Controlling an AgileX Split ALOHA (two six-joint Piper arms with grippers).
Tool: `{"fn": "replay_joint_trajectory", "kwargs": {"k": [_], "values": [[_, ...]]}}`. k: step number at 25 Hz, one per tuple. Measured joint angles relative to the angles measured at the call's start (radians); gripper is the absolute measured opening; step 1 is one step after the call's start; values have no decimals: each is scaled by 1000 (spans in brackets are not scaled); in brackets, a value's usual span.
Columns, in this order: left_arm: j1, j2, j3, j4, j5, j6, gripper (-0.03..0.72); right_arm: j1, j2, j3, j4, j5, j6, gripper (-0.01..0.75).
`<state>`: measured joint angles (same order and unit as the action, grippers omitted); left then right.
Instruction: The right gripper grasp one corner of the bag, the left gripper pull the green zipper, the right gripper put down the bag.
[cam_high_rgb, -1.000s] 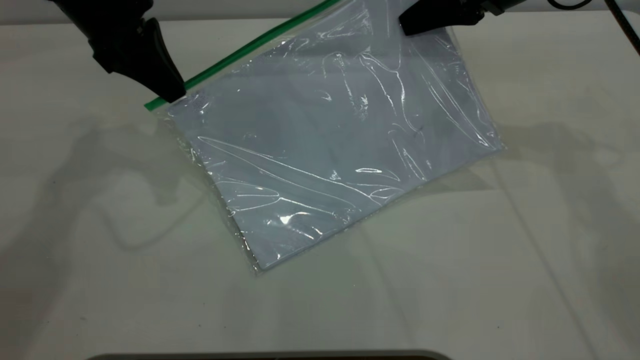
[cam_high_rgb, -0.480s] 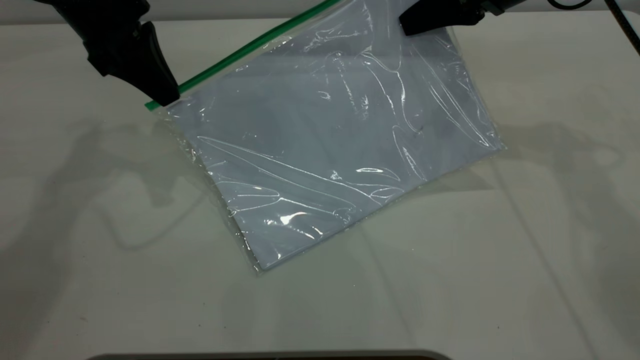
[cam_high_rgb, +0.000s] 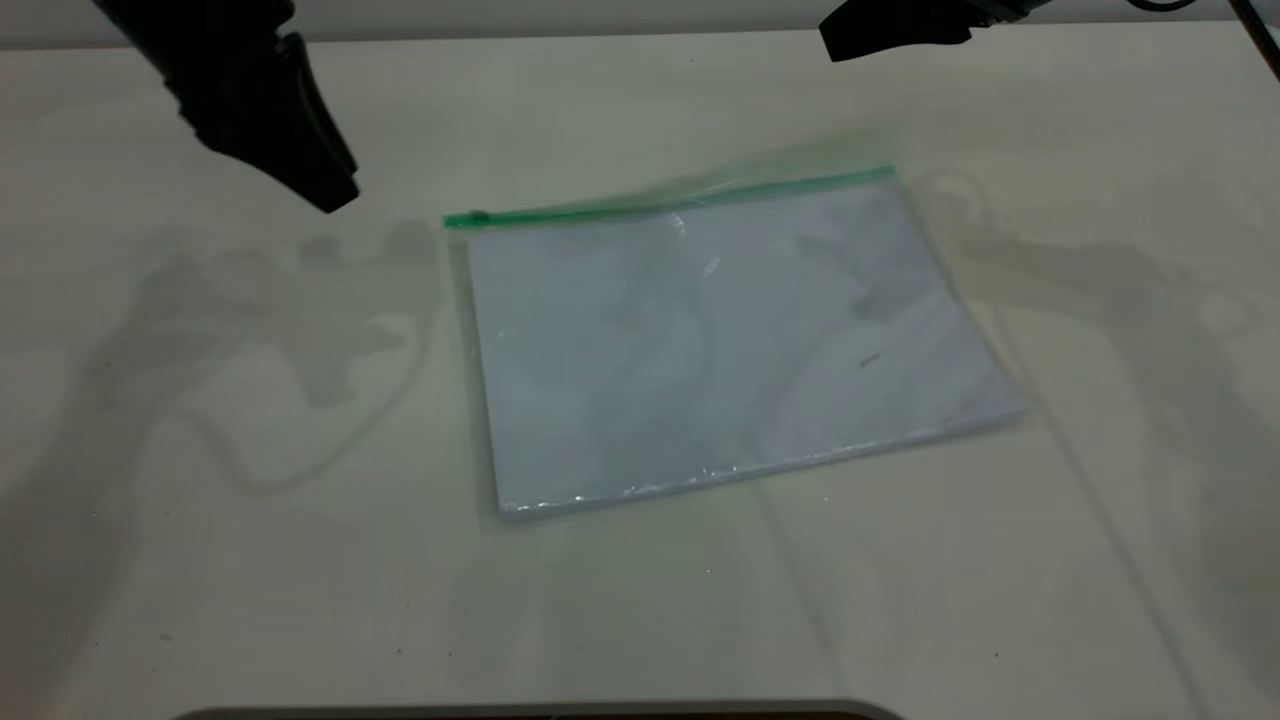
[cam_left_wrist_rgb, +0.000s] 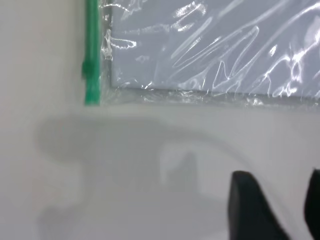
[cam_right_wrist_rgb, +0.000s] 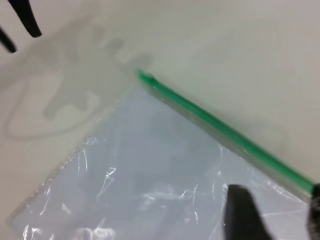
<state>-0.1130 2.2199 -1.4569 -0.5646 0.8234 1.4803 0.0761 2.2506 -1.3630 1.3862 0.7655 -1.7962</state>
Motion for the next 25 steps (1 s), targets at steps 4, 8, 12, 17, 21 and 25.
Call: {"fn": "replay_joint_trajectory", "kwargs": {"k": [4, 8, 12, 17, 21, 25], "values": [[0, -24, 0, -30, -65, -108, 519, 0, -11, -13, -40, -87, 139, 589], [0, -142, -8, 14, -79, -327, 571, -1, -98, -68, -288, -127, 419, 624], [0, -334, -38, 132, -39, -602, 577, -1, -253, -158, -585, -52, 773, 600], [0, -582, -72, 323, 55, -931, 577, -3, -502, -258, -895, 121, 1175, 587], [0, -773, -74, 402, 129, -1073, 577, -4, -711, -271, -1036, 220, 1323, 587], [0, -944, -74, 409, 184, -1136, 577, -6, -902, -271, -1062, 297, 1366, 586]]}}
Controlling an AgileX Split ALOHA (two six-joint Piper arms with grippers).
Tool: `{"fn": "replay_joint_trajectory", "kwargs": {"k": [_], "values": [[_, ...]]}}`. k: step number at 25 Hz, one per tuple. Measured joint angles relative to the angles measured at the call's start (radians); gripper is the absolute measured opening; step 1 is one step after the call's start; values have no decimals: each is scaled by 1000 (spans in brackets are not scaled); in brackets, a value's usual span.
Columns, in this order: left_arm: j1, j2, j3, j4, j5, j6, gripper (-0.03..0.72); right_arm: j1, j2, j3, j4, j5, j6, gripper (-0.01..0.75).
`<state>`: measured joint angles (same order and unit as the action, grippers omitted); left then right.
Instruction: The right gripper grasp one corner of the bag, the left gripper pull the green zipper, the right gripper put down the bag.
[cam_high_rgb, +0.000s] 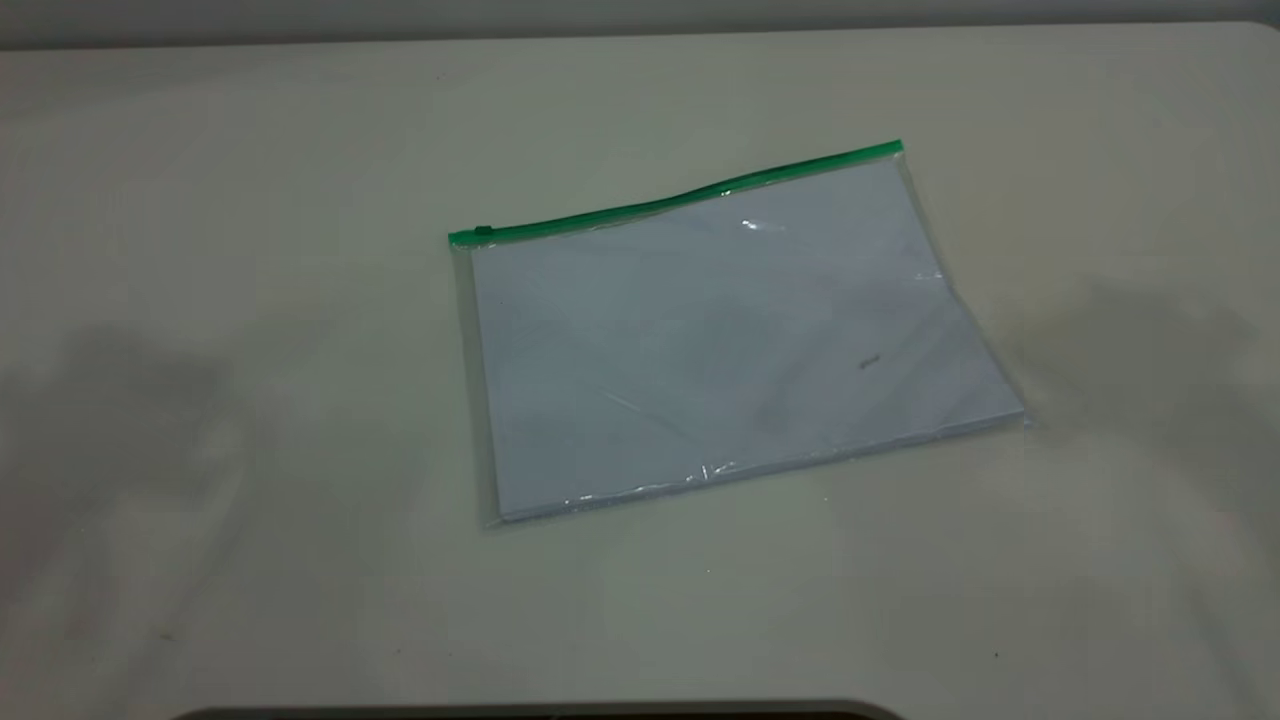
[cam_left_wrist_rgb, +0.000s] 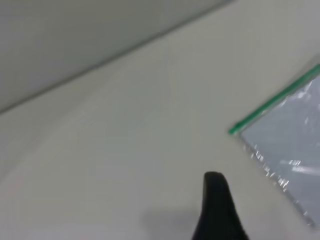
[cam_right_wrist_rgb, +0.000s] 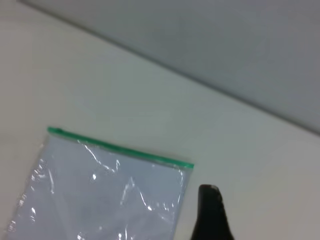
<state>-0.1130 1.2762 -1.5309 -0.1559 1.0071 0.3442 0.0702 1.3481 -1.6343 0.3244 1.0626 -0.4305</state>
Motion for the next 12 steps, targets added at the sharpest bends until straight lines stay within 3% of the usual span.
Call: {"fn": "replay_joint_trajectory", "kwargs": {"k": [6, 12], "values": [[0, -171, 0, 1, 161, -78, 577, 0, -220, 47, 7, 100, 44, 586], [0, -290, 36, 53, 161, -172, 577, 0, -449, 331, 117, 106, 43, 586]]}}
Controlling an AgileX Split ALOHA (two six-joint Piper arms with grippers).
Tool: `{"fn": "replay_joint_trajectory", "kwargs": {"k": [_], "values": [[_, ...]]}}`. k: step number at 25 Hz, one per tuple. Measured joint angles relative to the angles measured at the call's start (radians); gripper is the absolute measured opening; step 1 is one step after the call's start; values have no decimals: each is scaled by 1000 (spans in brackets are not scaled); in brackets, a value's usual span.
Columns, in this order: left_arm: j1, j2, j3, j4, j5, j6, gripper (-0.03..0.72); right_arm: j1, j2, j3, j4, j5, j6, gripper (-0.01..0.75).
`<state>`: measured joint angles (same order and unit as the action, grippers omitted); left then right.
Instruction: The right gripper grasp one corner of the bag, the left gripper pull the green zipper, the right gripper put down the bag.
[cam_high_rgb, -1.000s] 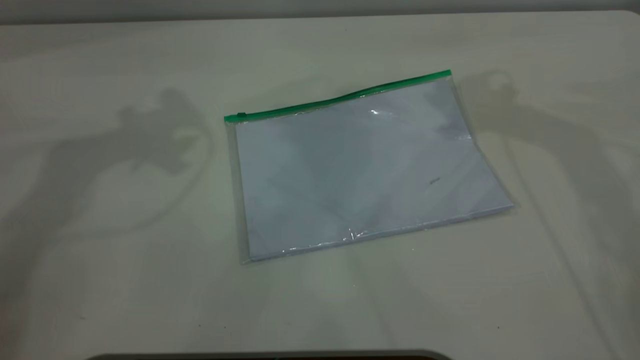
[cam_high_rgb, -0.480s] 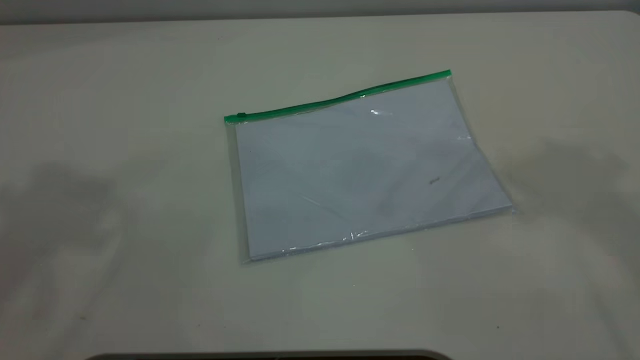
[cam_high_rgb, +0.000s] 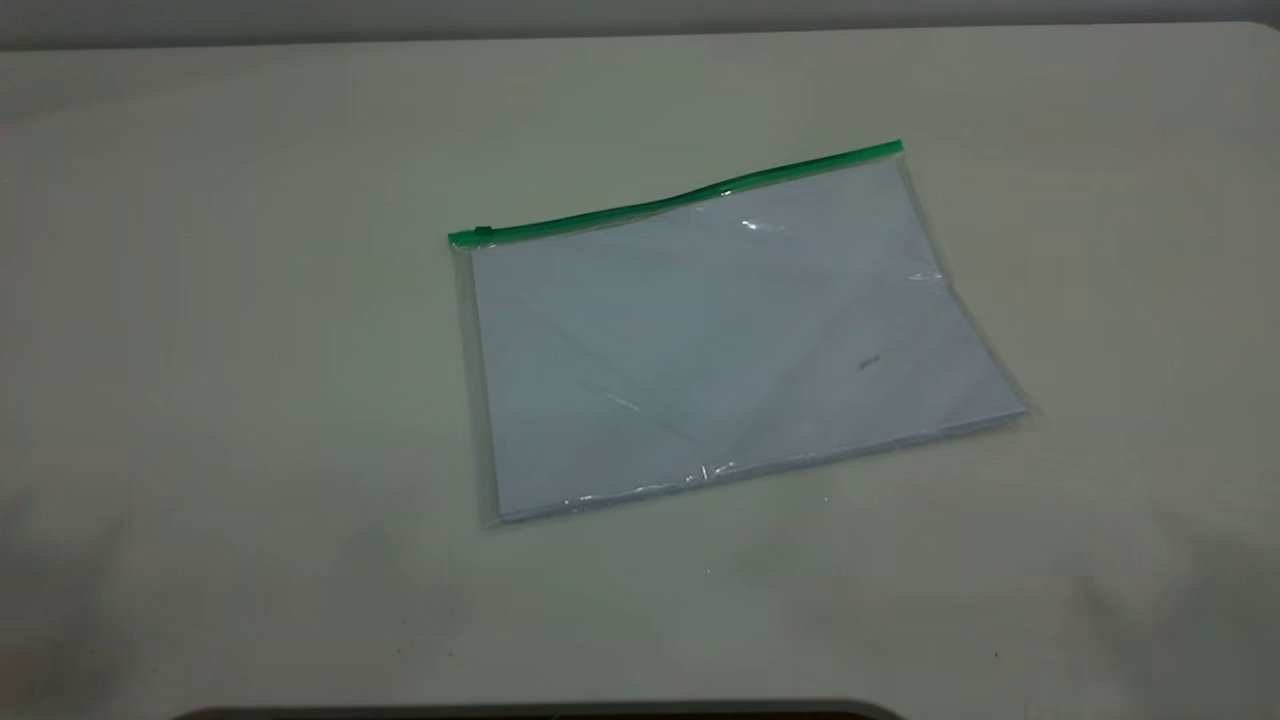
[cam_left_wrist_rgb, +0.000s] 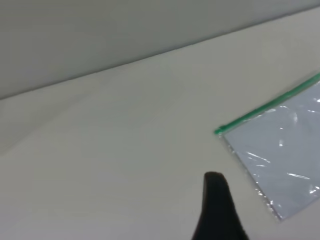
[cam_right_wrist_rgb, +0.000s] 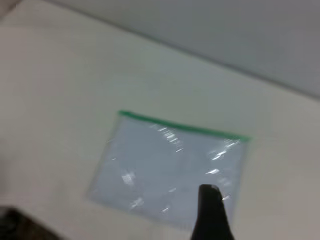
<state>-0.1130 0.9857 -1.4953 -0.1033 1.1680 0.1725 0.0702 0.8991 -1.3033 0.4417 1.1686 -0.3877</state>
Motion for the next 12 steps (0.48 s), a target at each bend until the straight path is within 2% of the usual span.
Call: {"fn": "replay_joint_trajectory", "kwargs": {"k": [4, 12], "values": [[0, -131, 131, 60, 0, -70, 577, 0, -179, 196, 19, 0, -6, 586], [0, -554, 629, 61, 0, -101, 577, 0, -582, 534, 20, 0, -5, 585]]}}
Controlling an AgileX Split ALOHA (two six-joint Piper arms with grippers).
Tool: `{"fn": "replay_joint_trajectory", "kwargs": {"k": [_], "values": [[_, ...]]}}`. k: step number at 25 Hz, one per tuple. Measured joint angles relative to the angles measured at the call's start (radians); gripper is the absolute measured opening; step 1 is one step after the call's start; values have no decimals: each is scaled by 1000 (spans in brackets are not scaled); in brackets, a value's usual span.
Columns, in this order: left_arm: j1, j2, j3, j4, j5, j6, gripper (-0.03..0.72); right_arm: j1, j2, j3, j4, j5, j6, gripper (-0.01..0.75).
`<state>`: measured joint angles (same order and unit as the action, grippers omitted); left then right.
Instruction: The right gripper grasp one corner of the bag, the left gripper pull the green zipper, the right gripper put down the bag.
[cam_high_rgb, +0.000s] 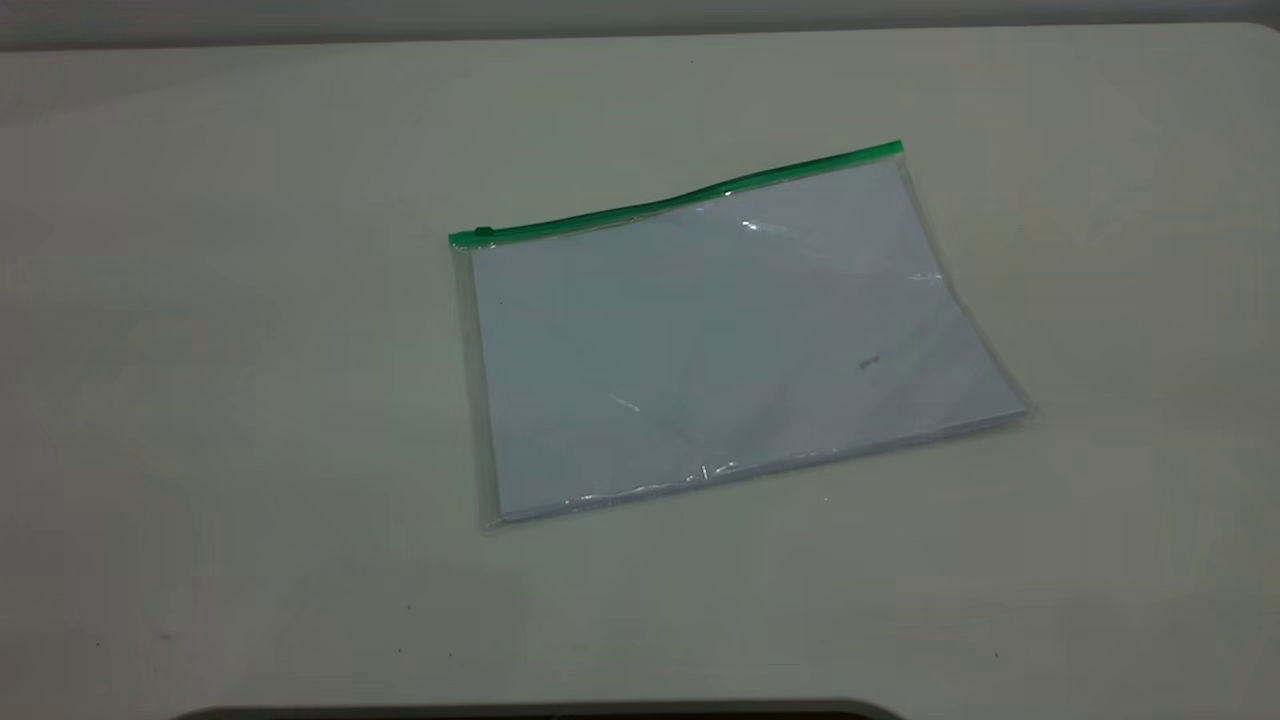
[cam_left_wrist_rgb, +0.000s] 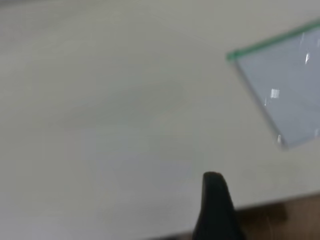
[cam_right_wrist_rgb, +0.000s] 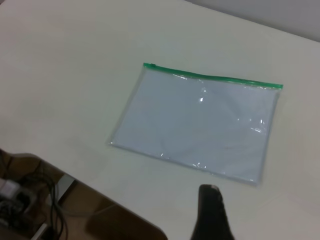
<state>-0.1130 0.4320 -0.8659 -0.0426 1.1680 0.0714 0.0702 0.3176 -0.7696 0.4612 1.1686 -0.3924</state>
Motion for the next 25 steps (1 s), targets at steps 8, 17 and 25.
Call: {"fn": "replay_joint_trajectory", "kwargs": {"k": [8, 17, 25], "values": [[0, -273, 333, 2, -3, -6, 577, 0, -272, 193, -21, 4, 39, 585], [0, -310, 380, -3, -27, -7, 577, 0, -334, 251, -173, 10, 57, 584], [0, -312, 380, -4, -30, -7, 577, 0, -334, 272, -252, -21, 73, 584]]}}
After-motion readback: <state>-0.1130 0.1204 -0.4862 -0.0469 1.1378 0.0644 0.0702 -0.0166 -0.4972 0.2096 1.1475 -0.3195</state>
